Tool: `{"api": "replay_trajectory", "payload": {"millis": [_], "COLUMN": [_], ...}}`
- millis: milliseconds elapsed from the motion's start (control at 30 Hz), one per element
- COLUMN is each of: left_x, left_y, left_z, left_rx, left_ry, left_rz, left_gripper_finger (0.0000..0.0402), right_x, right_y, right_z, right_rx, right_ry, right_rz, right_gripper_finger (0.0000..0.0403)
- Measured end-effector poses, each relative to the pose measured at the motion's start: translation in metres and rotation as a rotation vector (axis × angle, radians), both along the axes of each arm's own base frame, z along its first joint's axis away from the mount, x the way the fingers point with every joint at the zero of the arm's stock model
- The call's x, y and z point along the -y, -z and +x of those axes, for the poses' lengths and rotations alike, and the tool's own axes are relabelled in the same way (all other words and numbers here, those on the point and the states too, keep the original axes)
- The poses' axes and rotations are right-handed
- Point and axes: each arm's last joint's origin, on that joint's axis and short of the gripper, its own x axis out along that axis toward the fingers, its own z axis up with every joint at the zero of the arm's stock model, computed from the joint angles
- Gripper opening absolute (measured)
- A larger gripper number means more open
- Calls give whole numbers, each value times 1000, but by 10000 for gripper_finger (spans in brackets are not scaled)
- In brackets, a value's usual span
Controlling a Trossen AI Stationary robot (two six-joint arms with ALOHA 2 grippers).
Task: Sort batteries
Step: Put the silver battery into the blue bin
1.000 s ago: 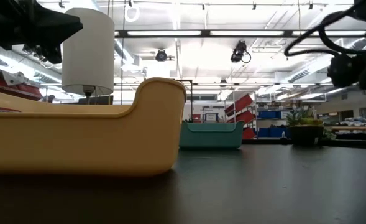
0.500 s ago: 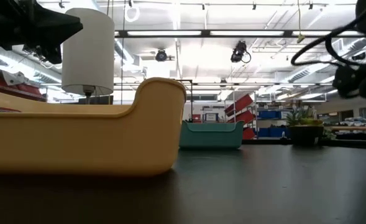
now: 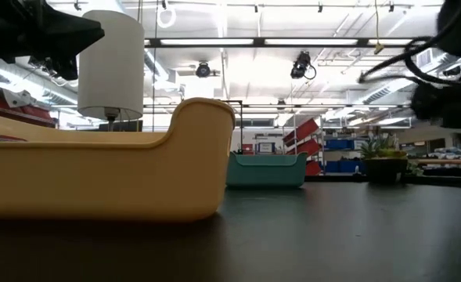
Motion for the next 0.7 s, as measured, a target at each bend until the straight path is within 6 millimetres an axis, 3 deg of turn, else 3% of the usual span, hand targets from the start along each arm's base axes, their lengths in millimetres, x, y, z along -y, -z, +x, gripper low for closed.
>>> {"api": "replay_trajectory", "payload": {"millis": [167, 367, 567, 700], "left_x": [0, 0, 0, 0], "left_y": [0, 0, 0, 0], "left_z": [0, 0, 0, 0], "left_rx": [2, 7, 8, 9], "left_ry": [0, 2, 9, 14], "left_rz": [-1, -9, -34, -53], "left_gripper_finger": [90, 90, 90, 90], "right_x": [4, 20, 52, 81], "right_y": [-20, -53, -87, -92], "right_z": [31, 80, 113, 129], "right_rx": [212, 585, 744, 833], "right_ry": [-65, -136, -163, -200], "right_rz": [-91, -426, -796, -812], "right_gripper_finger": [5, 5, 15, 34]}}
